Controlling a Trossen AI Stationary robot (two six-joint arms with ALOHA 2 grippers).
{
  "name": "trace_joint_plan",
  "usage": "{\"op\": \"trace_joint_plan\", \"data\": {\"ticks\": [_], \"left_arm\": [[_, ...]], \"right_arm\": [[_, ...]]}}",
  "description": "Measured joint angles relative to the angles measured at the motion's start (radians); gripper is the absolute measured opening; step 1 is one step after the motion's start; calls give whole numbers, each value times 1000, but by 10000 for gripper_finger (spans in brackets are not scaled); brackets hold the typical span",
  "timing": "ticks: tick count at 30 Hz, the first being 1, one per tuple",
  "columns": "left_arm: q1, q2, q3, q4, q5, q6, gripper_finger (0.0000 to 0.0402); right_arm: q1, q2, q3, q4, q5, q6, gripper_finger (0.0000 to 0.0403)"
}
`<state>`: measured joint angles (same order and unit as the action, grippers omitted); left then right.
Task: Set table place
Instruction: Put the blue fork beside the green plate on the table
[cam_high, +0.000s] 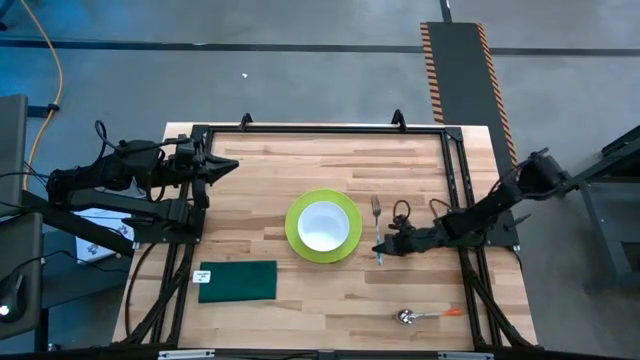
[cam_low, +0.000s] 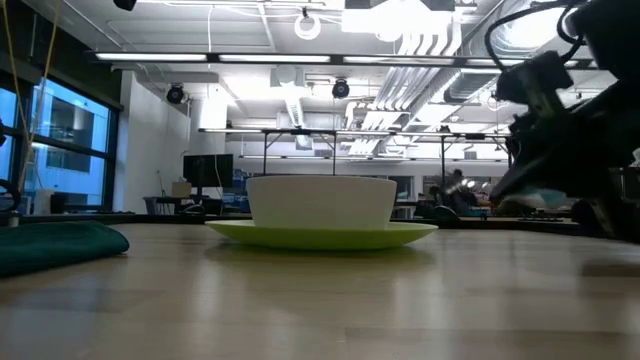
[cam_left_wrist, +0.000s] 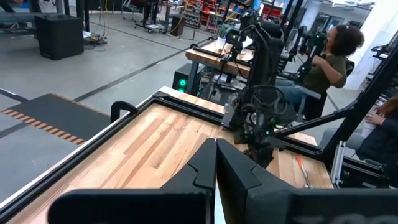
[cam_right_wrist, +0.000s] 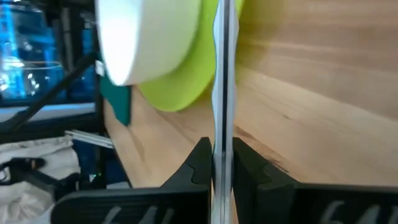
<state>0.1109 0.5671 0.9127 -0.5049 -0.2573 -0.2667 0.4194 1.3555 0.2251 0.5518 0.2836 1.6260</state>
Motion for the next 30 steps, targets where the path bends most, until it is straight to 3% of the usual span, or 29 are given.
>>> {"op": "trace_joint_plan", "data": {"ticks": [8,17,23,30], "left_arm": [[0,0,0,0,0,0,0],[0,0,0,0,0,0,0],[0,0,0,0,0,-3,0],[0,0,0,1,1,-8,0]], "right_arm": [[0,116,22,22,-3,150,5],[-35,121,20,37,-5,196,6],[-59,121,20,13,-7,233,34],[-75,121,19,9,-31,242,40]]}}
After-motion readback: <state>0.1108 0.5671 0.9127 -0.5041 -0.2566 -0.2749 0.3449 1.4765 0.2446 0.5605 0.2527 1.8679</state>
